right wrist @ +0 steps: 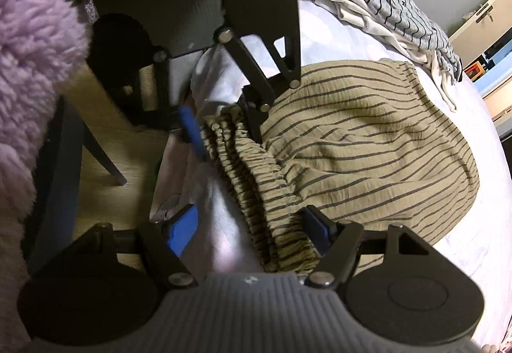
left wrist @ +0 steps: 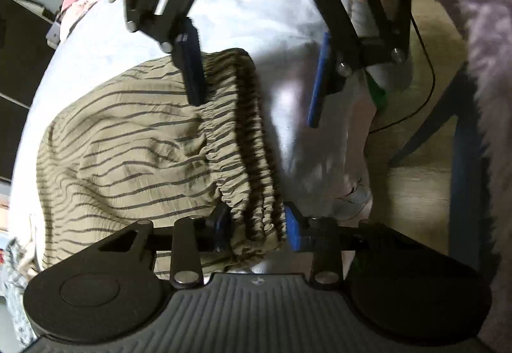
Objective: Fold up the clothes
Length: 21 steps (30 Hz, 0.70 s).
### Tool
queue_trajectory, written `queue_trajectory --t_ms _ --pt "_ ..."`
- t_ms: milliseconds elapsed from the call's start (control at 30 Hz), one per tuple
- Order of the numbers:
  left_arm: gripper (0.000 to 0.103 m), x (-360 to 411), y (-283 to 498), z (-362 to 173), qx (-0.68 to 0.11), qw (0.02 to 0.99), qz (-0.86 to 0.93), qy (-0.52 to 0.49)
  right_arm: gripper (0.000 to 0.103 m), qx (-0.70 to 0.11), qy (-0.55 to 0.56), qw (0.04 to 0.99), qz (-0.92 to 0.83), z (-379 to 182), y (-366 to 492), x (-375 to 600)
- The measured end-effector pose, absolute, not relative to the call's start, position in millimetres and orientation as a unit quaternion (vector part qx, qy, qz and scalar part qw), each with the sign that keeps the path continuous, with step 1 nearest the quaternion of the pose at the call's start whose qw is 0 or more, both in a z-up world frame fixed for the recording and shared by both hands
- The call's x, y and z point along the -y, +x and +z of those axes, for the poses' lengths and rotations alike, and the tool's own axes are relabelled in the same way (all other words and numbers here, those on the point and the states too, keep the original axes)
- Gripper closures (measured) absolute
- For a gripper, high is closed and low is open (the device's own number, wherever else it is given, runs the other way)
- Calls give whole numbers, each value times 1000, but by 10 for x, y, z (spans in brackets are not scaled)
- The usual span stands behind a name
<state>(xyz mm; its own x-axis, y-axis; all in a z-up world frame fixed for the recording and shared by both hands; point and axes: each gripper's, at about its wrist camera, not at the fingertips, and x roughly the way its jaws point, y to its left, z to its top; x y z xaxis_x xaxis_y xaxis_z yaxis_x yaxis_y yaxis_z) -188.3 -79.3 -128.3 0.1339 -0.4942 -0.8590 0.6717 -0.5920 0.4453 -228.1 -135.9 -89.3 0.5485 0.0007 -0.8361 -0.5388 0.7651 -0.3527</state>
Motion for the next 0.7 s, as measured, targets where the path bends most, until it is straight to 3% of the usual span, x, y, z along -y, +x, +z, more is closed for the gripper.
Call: queue_trajectory --t_ms 200,433,700 --pt "86 804 -1755 -1069 -122 470 -660 573 29 -443 -298 831 156 -865 -2350 1347" --pt "87 975 -1294 -673 -295 516 -670 445 29 -443 -306 831 140 -877 -2424 1309" --pt "87 885 -1144 -393 -380 535 -673 342 34 -426 -345 832 84 -912 -2466 1275"
